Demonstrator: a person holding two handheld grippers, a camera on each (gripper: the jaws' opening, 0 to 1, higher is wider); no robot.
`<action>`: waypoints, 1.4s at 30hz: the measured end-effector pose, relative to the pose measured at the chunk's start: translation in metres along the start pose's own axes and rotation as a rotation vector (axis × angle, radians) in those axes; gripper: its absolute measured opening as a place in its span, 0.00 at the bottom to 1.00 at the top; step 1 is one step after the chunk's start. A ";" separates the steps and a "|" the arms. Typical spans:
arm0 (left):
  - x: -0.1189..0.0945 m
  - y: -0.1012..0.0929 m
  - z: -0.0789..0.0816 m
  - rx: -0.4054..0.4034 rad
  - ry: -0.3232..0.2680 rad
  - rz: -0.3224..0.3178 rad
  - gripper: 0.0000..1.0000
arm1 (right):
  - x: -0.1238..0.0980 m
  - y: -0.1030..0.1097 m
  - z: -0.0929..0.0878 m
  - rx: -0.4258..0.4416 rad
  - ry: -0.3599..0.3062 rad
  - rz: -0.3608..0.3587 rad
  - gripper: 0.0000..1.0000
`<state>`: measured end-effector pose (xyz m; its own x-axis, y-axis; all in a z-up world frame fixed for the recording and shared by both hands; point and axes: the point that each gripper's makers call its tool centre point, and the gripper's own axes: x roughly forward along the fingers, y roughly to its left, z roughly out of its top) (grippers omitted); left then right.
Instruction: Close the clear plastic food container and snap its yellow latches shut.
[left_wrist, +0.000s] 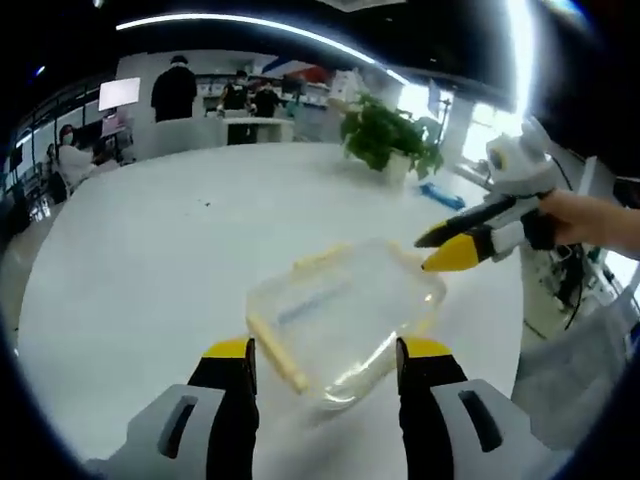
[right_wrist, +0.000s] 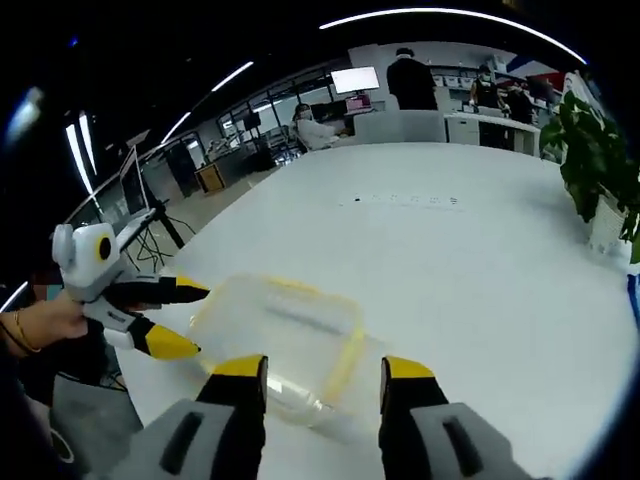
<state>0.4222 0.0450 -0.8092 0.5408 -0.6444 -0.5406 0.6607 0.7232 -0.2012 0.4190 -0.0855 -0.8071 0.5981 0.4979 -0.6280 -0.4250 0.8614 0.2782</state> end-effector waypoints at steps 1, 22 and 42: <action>0.000 0.001 0.000 -0.010 0.000 0.001 0.52 | 0.001 0.001 -0.001 0.003 0.004 0.002 0.42; -0.006 0.027 -0.006 -0.184 -0.034 0.067 0.46 | 0.023 0.027 -0.003 0.031 0.002 0.029 0.34; -0.001 0.086 0.014 -0.195 -0.091 0.153 0.45 | 0.073 0.033 0.039 -0.055 0.003 -0.001 0.33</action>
<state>0.4851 0.1045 -0.8146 0.6773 -0.5368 -0.5031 0.4594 0.8427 -0.2808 0.4757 -0.0166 -0.8155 0.5967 0.4969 -0.6301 -0.4615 0.8549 0.2371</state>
